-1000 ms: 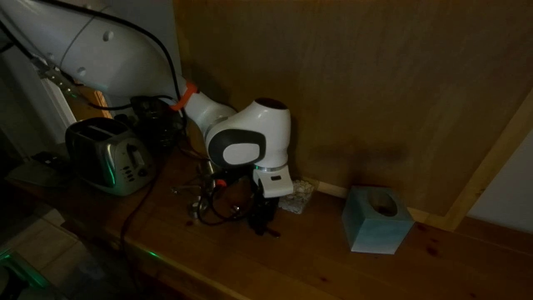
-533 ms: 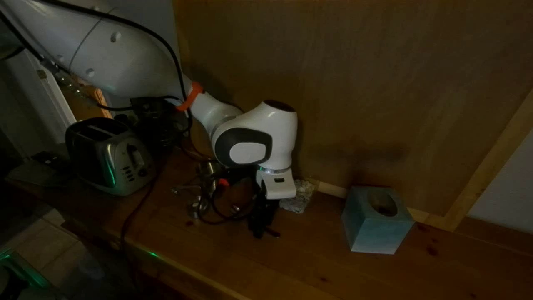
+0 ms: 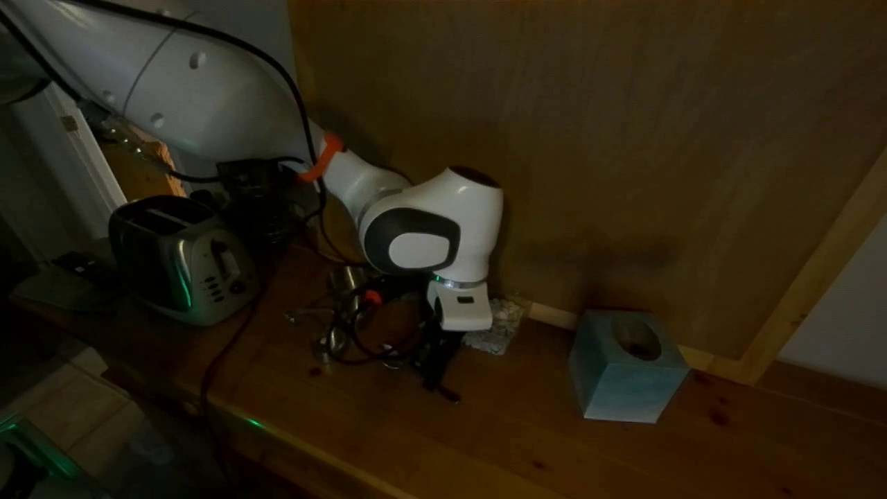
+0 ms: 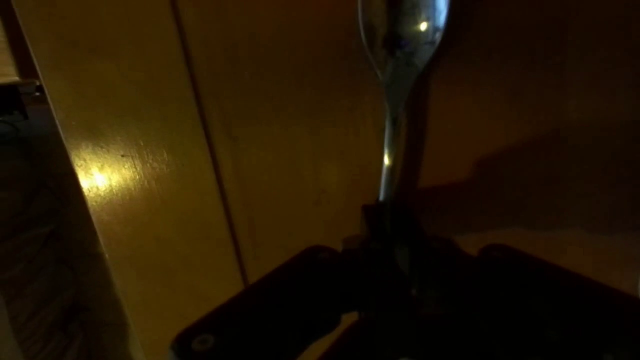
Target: Use the silver spoon to put some of the contents of the clear lunchbox into the middle silver pot on the left
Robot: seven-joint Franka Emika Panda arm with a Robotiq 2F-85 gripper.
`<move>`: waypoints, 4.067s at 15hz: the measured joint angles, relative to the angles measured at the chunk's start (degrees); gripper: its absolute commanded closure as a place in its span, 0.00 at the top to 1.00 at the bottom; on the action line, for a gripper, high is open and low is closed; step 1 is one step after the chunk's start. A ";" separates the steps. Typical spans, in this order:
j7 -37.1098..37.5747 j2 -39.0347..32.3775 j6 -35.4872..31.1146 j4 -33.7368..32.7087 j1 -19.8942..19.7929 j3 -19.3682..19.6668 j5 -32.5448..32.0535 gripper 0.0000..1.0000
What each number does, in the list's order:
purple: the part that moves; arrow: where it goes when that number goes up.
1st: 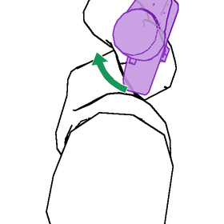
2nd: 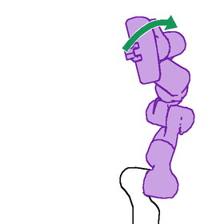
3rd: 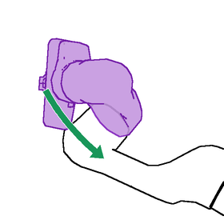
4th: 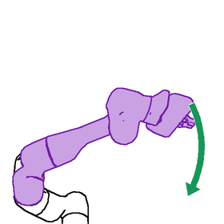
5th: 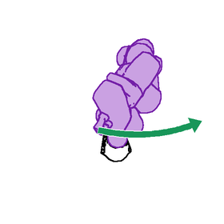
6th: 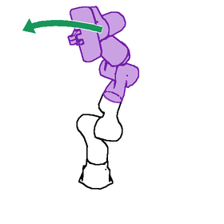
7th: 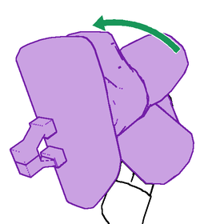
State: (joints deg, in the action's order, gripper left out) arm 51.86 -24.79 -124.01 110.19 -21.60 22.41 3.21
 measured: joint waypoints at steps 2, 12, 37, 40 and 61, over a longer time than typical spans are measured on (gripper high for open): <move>0.24 -0.18 0.19 -0.33 -0.13 0.01 1.09 0.02; -0.50 1.00 0.10 -2.90 0.26 0.89 0.74 0.02; 1.77 3.28 -40.85 1.50 6.30 2.99 -3.40 0.02; 3.03 -0.03 -47.62 1.49 7.04 5.06 -3.52 0.02; 5.70 -8.82 -57.75 5.50 21.06 21.95 -3.42 0.02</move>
State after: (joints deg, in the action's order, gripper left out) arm 57.56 -33.61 -181.77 115.69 -0.54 44.36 -0.22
